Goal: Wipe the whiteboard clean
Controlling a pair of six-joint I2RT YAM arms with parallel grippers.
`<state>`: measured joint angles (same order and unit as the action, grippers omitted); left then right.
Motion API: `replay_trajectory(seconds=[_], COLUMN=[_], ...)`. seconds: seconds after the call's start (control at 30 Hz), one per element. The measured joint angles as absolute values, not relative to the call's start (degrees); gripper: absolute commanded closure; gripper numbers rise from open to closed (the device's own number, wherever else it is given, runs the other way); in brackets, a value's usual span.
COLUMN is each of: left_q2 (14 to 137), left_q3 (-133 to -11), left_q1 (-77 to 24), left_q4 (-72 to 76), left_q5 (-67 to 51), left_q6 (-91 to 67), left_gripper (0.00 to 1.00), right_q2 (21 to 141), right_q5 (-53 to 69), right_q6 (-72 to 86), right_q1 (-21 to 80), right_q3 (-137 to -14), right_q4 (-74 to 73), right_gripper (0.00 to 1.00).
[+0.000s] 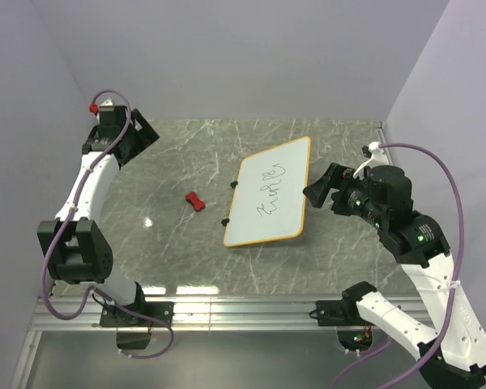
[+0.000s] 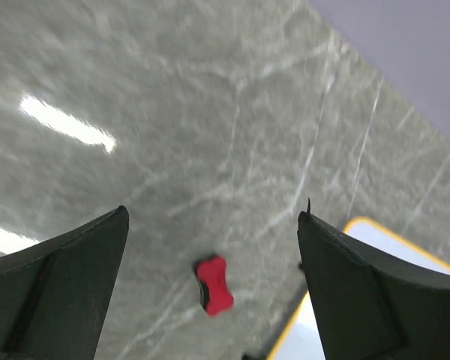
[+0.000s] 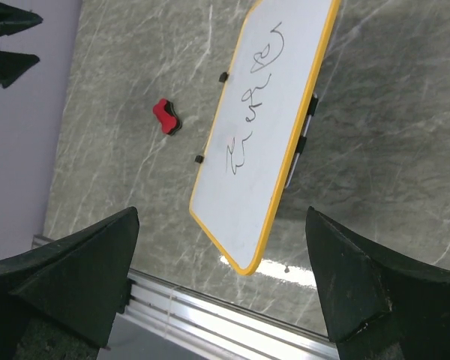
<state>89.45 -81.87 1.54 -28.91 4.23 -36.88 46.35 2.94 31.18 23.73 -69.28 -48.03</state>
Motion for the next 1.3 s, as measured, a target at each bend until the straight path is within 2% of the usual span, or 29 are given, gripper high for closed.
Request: replay_trajectory(seconds=[0.2, 0.47, 0.57, 0.67, 0.73, 1.13, 1.3], left_q2=[90.02, 85.93, 86.17, 92.51, 95.2, 96.53, 96.62], left_q3=[-76.58, -64.29, -67.13, -76.79, -79.11, -71.72, -67.09], left_q1=[-3.68, -12.97, -12.78, -13.15, -13.93, -15.99, -16.47], left_q4=[-33.85, -26.98, -29.21, -32.73, -32.6, -36.64, -34.7], left_q5=[1.26, -0.58, 1.63, 7.38, 9.67, 12.58, 11.88], left_q6=[-40.42, -45.08, -45.76, -45.71, -45.74, -47.55, -47.99], left_gripper=[0.0, 0.01, 0.01, 0.02, 0.05, 0.16, 0.17], right_q2=[45.36, 43.68, 44.34, 45.69, 46.5, 49.04, 49.04], right_q5=[3.62, 1.41, 0.25, -0.45, -0.54, 0.73, 0.73], right_q6=[32.36, 32.58, 32.51, 32.58, 32.8, 32.8, 32.4], right_q1=[23.73, 23.73, 23.73, 23.73, 23.73, 23.73, 23.73], right_q3=[-67.75, -67.55, -67.55, -67.57, -67.57, -67.48, -67.48], right_q4=[-48.88, -49.43, -49.54, -49.71, -49.67, -48.88, -48.93], right_gripper=[0.01, 0.0, 0.01, 0.01, 0.0, 0.01, 0.0])
